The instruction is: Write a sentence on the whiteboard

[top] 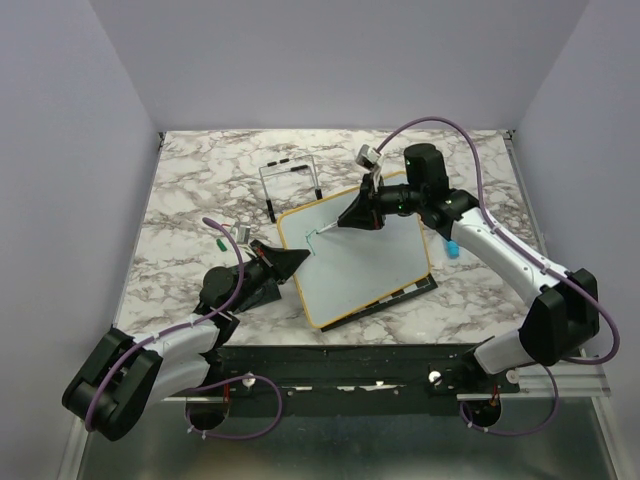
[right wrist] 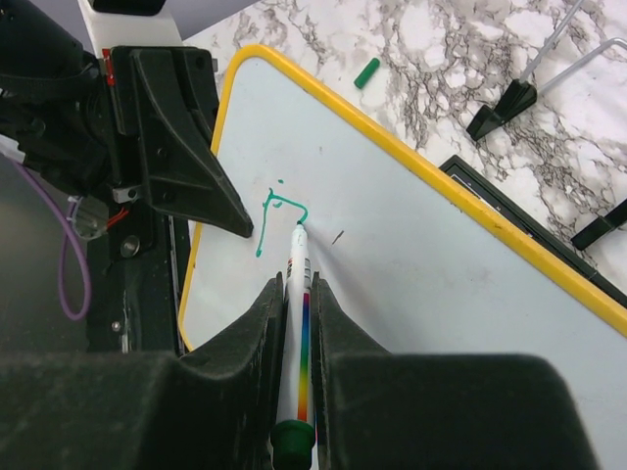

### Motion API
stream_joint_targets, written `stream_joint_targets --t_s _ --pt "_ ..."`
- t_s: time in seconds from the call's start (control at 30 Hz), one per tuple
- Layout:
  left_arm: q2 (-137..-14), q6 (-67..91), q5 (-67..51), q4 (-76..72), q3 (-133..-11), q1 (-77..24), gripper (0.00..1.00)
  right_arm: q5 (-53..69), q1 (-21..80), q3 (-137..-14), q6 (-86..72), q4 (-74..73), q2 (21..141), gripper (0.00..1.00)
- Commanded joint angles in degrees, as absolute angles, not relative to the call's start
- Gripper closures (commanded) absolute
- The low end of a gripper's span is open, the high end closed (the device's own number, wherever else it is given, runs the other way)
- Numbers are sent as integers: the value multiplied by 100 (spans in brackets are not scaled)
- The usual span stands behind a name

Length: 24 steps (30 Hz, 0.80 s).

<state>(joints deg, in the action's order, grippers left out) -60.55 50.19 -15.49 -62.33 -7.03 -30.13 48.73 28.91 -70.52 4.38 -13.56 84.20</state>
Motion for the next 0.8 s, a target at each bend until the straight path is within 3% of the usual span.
stream_joint_targets --t_s 0.0,0.77 --pt "-6056 4342 -1679 -6029 -606 -3032 100 4649 2865 -6847 773 -1608 8323 99" --pt "-6196 4386 -1705 -6205 -598 -3032 100 5159 3147 -6943 730 -1758 8692 99"
